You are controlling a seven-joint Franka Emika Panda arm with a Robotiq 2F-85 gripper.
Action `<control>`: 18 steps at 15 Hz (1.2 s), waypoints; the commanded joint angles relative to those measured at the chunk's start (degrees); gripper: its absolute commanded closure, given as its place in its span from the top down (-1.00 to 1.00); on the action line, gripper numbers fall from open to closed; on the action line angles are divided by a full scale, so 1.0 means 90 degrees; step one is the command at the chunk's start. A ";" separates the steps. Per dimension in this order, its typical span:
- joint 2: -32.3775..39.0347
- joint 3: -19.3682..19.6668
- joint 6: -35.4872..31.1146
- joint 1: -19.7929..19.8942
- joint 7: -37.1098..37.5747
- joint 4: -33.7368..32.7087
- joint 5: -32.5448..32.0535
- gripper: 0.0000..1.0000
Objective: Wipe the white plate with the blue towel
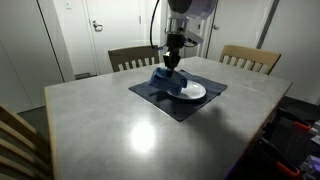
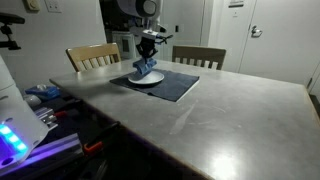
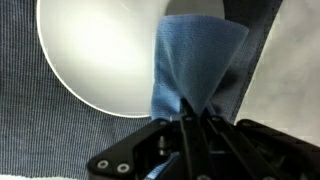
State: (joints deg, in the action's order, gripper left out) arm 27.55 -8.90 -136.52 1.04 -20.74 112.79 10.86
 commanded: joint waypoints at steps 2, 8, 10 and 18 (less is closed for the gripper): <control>0.0056 -0.0104 0.0118 0.0217 -0.0377 0.0067 0.0145 -0.97; 0.0396 -0.0166 0.0429 0.0276 -0.0543 -0.0206 0.0155 -0.97; 0.0511 -0.0144 0.0841 0.0279 -0.0526 -0.0346 0.0129 -0.97; 0.0891 0.0053 0.2561 0.0198 -0.0320 -0.0977 -0.0010 -0.97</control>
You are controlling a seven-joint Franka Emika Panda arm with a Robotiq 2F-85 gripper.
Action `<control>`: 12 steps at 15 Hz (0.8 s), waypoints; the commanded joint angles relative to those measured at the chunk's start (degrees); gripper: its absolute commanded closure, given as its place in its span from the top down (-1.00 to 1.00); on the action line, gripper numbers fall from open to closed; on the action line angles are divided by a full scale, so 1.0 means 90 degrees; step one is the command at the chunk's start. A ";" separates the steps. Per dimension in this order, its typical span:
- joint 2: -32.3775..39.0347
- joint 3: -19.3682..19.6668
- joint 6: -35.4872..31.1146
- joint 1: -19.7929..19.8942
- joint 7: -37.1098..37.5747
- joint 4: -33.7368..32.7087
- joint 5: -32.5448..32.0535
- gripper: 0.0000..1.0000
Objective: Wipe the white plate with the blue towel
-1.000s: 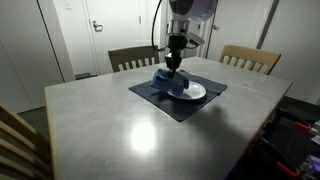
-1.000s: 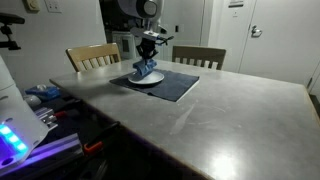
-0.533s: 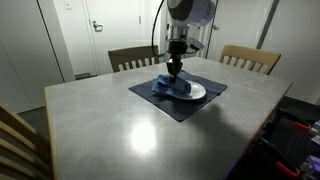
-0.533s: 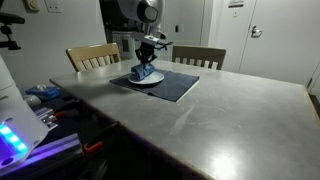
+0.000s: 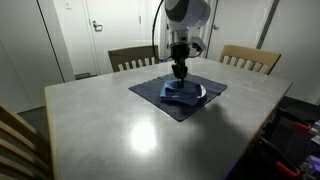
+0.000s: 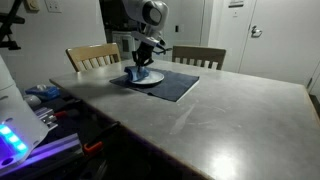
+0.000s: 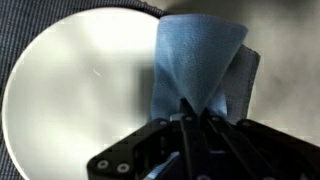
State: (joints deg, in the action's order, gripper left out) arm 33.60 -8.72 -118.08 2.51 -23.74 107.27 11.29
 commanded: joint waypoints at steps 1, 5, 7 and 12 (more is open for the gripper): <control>0.0274 0.0076 0.0701 0.0007 0.0092 -0.0447 -0.0103 -0.97; 0.0504 0.0291 0.1454 -0.0134 0.0771 -0.0780 -0.0291 -0.97; 0.0631 0.0376 0.1844 -0.0179 0.1112 -0.0964 -0.0379 -0.97; 0.0953 0.0519 0.2659 -0.0205 0.1789 -0.1392 -0.0365 -0.97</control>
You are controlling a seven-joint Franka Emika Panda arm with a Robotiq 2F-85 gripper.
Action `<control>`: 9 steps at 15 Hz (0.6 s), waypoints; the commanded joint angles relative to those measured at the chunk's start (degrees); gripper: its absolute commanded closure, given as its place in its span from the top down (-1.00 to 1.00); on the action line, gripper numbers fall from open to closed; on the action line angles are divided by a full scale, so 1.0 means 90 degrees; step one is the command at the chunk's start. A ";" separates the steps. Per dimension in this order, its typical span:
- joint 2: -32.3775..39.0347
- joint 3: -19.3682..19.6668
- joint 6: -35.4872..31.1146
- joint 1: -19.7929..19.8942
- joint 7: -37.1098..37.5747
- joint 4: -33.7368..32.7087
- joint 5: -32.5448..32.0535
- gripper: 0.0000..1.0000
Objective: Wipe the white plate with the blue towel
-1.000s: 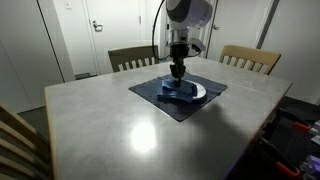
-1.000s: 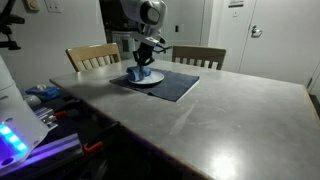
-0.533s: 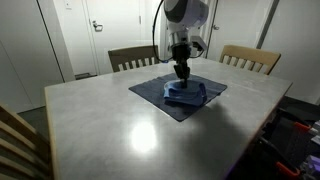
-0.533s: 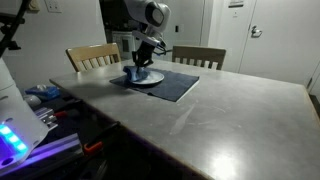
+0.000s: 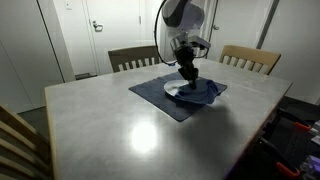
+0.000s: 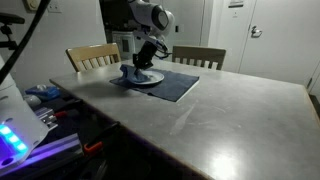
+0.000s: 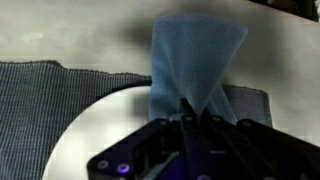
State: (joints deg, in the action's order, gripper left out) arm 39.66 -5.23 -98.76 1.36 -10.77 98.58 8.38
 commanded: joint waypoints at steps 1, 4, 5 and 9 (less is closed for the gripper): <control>0.0340 0.0172 0.0662 -0.0081 0.0542 -0.0492 -0.0019 -0.97; 0.0504 0.0340 0.1109 -0.0093 0.1377 -0.0664 0.0120 -0.97; 0.0541 0.0391 0.1211 -0.0082 0.1633 -0.0700 0.0189 -0.97; 0.0609 0.0590 0.1213 -0.0027 0.2560 -0.0732 0.0605 -0.97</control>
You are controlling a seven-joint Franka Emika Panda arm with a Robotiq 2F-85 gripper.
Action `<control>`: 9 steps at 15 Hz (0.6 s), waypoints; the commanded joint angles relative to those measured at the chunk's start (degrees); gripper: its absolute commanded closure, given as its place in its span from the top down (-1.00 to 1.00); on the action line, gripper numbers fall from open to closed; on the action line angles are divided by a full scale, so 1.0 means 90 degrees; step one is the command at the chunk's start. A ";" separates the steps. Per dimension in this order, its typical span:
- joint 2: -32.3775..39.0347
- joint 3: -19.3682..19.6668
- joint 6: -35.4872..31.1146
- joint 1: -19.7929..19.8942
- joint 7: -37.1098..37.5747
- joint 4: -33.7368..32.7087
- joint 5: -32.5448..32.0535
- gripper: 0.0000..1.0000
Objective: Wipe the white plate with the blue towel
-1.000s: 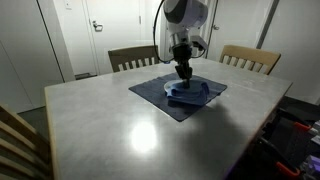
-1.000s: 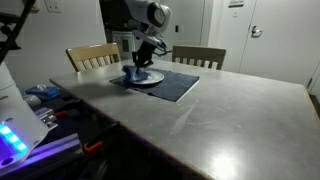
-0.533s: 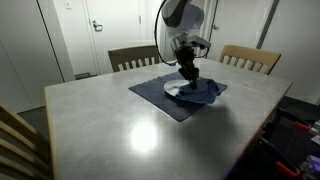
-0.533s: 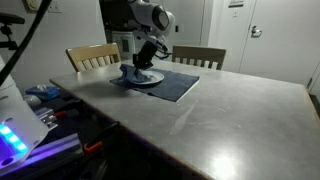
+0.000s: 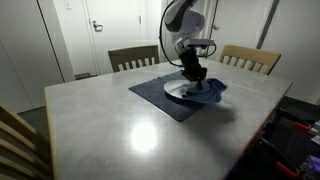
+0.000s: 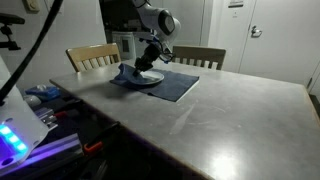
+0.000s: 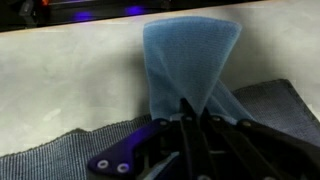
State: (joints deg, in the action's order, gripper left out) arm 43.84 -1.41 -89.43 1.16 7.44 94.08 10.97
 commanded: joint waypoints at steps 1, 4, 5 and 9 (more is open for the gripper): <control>0.0156 0.0219 0.0121 -0.0028 0.0742 -0.0237 0.0376 -0.97; 0.0113 0.0365 -0.0078 -0.0054 0.1377 -0.0180 0.0604 -0.97; 0.0100 0.0408 -0.0167 -0.0064 0.1575 -0.0159 0.0667 -0.97; 0.0098 0.0544 -0.0450 -0.0135 0.2126 -0.0124 0.0633 -0.97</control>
State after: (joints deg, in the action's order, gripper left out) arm 44.22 2.04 -91.73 1.04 23.66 93.32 15.74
